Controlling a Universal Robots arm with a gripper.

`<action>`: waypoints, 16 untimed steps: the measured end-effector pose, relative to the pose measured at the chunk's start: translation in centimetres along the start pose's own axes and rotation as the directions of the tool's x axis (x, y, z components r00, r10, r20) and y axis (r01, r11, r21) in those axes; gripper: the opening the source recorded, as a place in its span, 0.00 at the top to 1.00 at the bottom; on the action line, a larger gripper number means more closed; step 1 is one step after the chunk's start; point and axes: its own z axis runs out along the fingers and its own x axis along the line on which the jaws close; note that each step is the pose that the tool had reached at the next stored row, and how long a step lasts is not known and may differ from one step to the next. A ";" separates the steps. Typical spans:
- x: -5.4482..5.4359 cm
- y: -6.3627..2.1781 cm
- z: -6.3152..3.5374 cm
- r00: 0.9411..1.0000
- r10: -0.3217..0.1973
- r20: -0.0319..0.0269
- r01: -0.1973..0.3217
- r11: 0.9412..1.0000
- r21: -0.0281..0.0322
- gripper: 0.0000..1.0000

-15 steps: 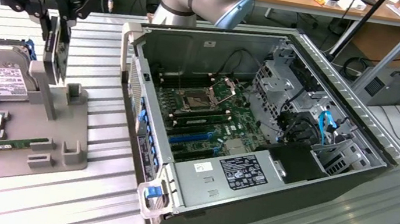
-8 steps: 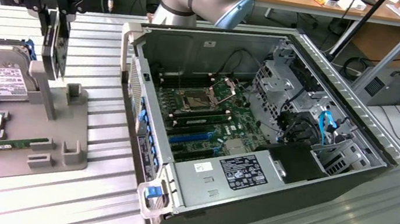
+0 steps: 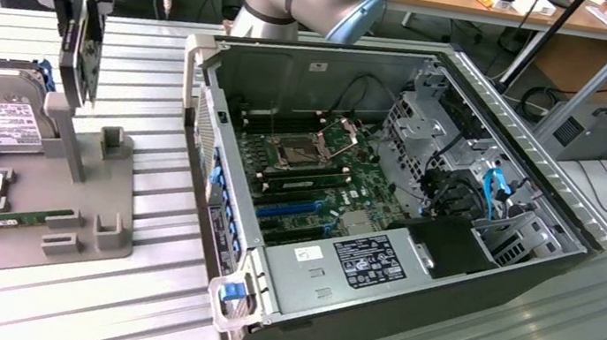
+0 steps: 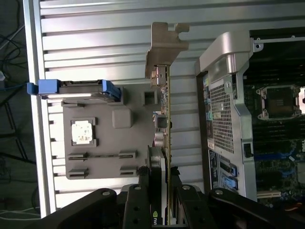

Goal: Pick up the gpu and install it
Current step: 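Pick up the gpu and move the gpu toward the slot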

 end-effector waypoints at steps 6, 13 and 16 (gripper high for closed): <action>-0.2 0.03 -0.31 1.000 0.000 0.000 0.000 1.000 0.000 0.73; -2.3 0.19 -0.24 1.000 0.000 0.000 0.000 1.000 0.000 0.73; -3.7 0.29 -0.21 1.000 0.000 0.000 0.000 1.000 0.000 0.73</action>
